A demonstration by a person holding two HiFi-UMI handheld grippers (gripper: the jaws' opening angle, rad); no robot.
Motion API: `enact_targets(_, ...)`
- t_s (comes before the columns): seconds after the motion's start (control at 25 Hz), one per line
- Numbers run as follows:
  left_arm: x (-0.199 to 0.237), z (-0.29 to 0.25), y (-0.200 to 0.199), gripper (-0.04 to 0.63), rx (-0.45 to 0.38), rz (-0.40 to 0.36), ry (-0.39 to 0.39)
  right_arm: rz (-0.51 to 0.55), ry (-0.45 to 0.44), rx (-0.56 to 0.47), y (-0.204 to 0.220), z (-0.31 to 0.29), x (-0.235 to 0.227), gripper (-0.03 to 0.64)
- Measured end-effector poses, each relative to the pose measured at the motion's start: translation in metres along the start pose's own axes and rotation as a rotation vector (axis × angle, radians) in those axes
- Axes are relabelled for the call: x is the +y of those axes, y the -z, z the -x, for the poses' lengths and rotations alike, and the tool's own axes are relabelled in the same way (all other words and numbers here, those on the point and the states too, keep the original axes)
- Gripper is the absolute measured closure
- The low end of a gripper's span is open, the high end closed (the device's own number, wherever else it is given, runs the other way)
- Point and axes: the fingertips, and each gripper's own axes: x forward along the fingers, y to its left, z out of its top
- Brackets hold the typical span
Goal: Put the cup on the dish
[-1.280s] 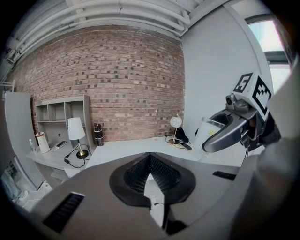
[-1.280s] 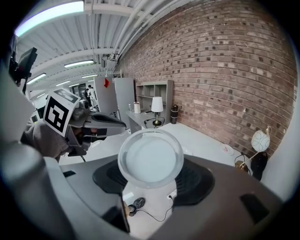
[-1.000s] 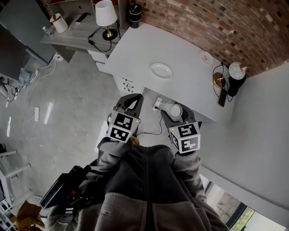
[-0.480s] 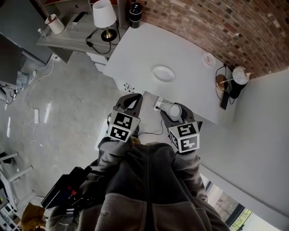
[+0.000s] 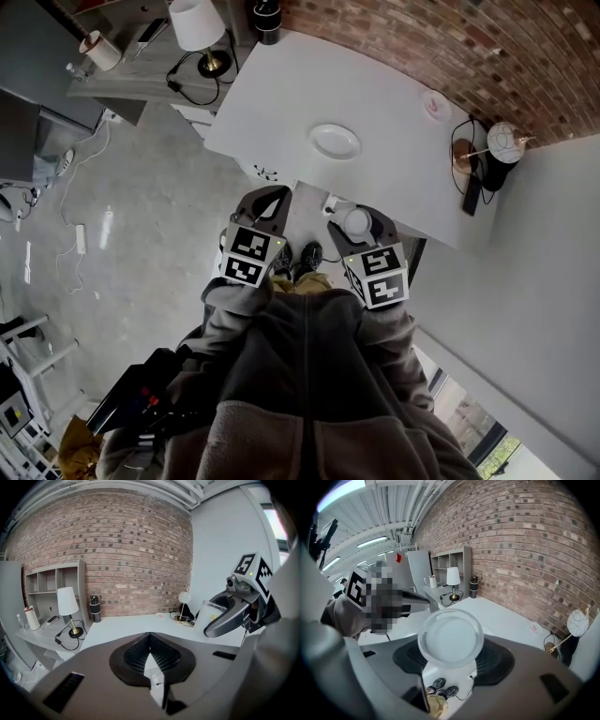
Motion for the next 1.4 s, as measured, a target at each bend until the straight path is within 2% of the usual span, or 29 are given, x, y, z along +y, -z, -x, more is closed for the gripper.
enact_targets(0.28,-0.012,-0.018,0.003,0.590,0.028,-0.020,-0.022,-0.006,-0.025,-0.014,0.007,-0.007,-0.018,0.356)
enact_targets(0.56,-0.021,-0.035,0.015,0.591,0.075,-0.009,-0.008,-0.024,-0.018,-0.013,0.016,-0.016,-0.035,0.356)
enact_targets(1.4,-0.002,-0.077,0.065,0.591,0.176,0.060,-0.012,-0.003,0.014,-0.007,0.035,-0.072,-0.070,0.356)
